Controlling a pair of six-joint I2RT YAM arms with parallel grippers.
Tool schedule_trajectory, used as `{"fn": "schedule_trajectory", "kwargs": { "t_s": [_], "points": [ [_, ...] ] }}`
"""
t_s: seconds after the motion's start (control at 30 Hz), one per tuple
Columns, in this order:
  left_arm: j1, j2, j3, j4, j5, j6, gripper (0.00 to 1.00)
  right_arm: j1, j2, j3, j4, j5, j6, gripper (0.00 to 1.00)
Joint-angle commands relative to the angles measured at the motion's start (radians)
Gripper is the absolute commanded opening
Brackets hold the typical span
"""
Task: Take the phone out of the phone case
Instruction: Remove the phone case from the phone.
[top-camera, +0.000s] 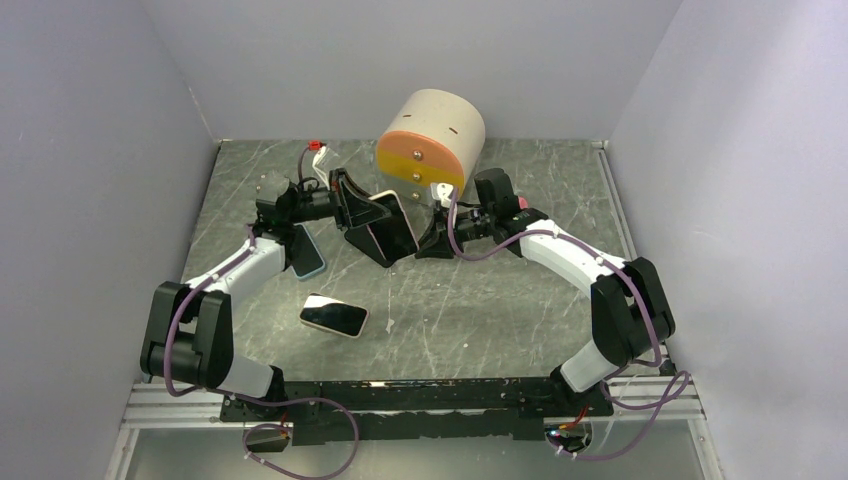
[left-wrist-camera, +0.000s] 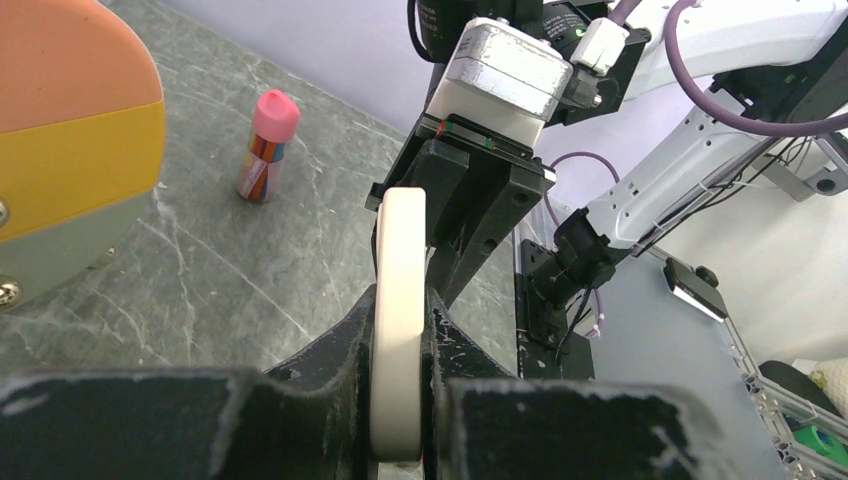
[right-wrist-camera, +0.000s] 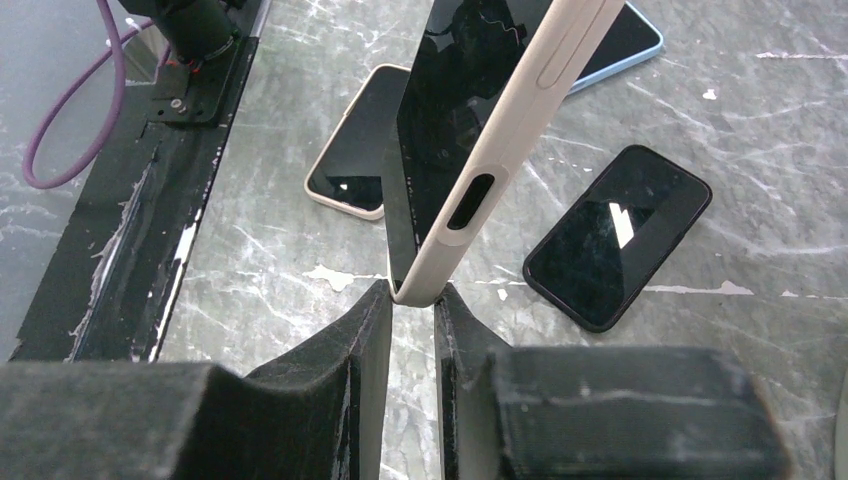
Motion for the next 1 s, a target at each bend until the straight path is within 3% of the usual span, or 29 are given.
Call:
{"fn": "schedule_trajectory", "kwargs": {
  "t_s": [0.0,0.23,0.4,0.8,0.97],
  "points": [
    [-0.013,-0.016,0.033,0.053,0.047,-0.031,0.03,-0.001,-0.020,0.058,0.097,-0.059,-0.031,0.16],
    [-0.013,-0.009,0.048,0.031,0.039,-0.042,0.02,0.001,-0.034,0.078,-0.021,-0.035,-0.207,0.00],
    [-0.014,0.003,0.058,0.037,0.046,-0.066,0.02,0.001,-0.056,0.092,-0.049,-0.007,-0.277,0.00],
    [-0.024,0.101,0.059,0.422,0.166,-0.347,0.03,0.001,-0.020,0.234,-0.212,0.088,-0.457,0.00],
    [-0.025,0.107,0.064,0.403,0.183,-0.340,0.03,0.003,-0.011,0.288,-0.300,0.118,-0.558,0.00]
  ]
}}
